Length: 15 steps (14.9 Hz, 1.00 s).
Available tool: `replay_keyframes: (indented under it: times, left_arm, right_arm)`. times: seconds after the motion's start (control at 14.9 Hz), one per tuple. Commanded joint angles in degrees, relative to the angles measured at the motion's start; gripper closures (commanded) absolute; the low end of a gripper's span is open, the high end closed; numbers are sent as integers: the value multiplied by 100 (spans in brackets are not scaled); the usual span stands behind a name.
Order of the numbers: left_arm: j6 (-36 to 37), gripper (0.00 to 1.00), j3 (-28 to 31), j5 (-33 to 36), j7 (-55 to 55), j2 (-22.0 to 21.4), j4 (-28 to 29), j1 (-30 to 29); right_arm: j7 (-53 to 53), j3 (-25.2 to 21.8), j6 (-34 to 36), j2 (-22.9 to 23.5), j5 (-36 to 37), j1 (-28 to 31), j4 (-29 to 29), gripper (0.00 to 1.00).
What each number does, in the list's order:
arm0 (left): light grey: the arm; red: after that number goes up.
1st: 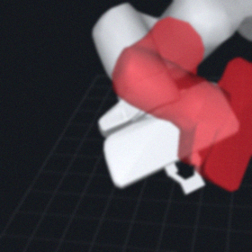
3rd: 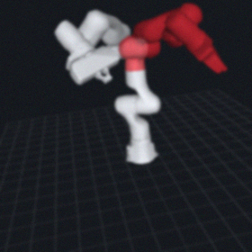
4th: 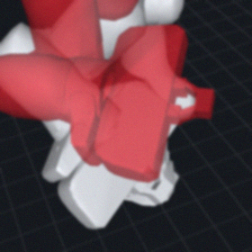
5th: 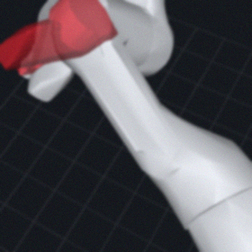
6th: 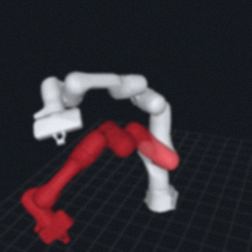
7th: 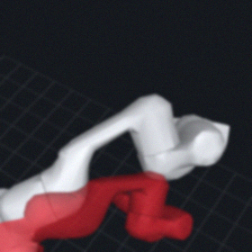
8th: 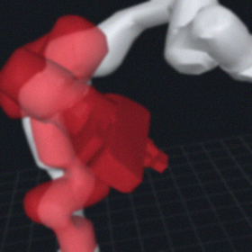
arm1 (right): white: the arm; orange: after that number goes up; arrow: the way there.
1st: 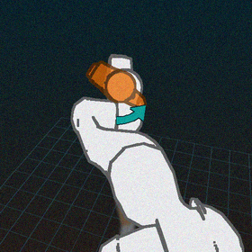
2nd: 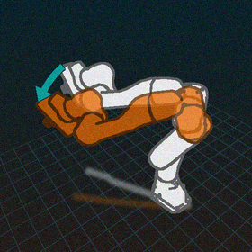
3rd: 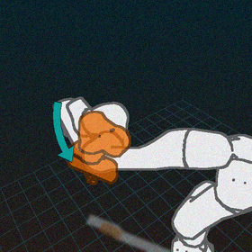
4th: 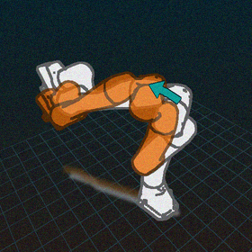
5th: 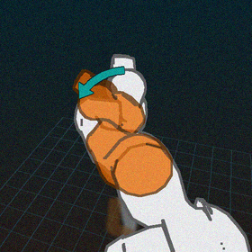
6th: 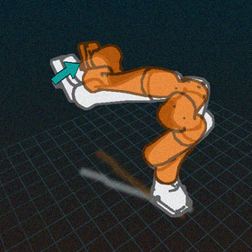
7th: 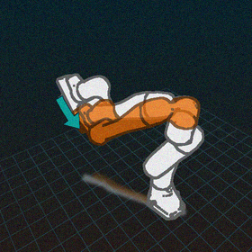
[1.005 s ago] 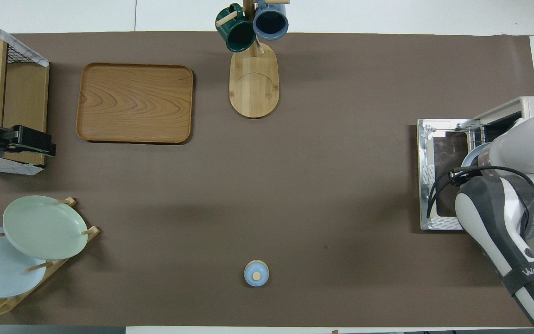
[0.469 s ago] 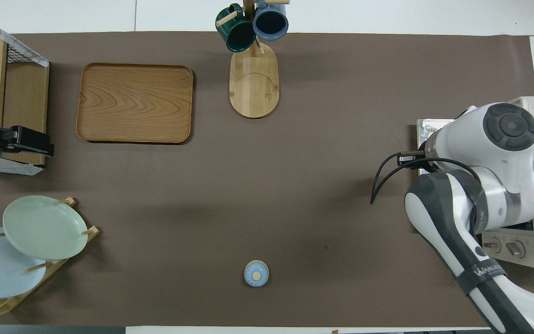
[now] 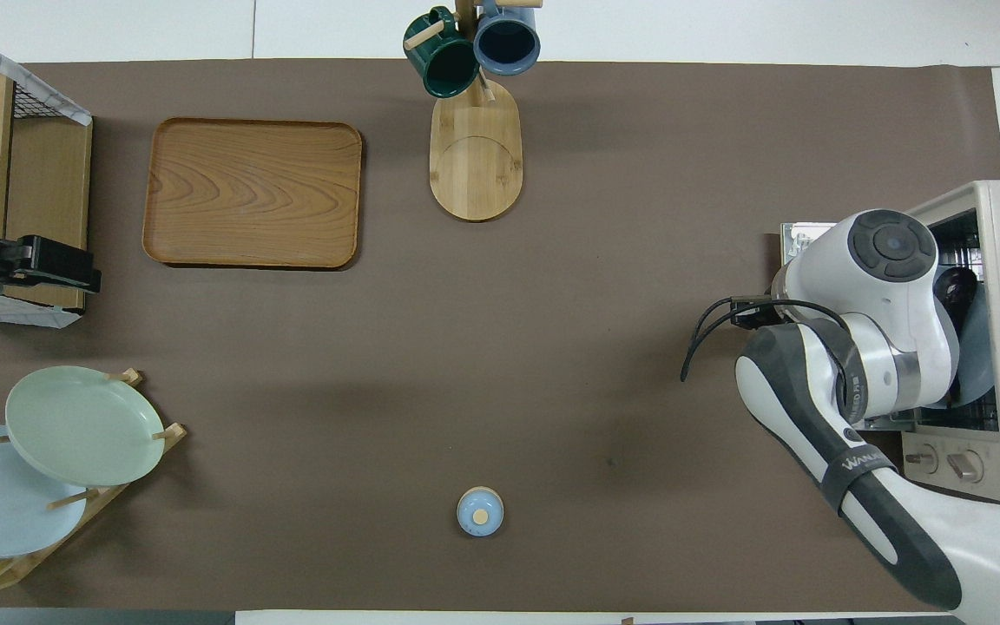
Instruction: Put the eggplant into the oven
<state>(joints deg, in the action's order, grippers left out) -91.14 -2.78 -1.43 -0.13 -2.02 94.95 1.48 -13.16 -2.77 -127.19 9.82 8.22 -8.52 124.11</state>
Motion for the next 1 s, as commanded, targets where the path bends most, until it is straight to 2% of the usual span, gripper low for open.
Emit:
replay_keyframes:
  times: [0.0, 0.4, 0.67, 0.94]
  left_arm:
    - [105, 0, -30, 90, 30, -35, -21, -52]
    - [97, 0, -30, 90, 30, -35, -21, -52]
    - [105, 0, -30, 90, 30, -35, -21, -52]
    - [97, 0, -30, 90, 30, -44, -21, -52]
  right_arm:
    - [-20, 31, -8, -103, 713, 43, 167, 100]
    - [85, 40, 228, -103, 1259, 60, 36, 100]
    - [1094, 40, 1168, -295, 1226, 340, -711, 100]
    - [2070, 31, 1547, -700, 1043, 833, -783, 100]
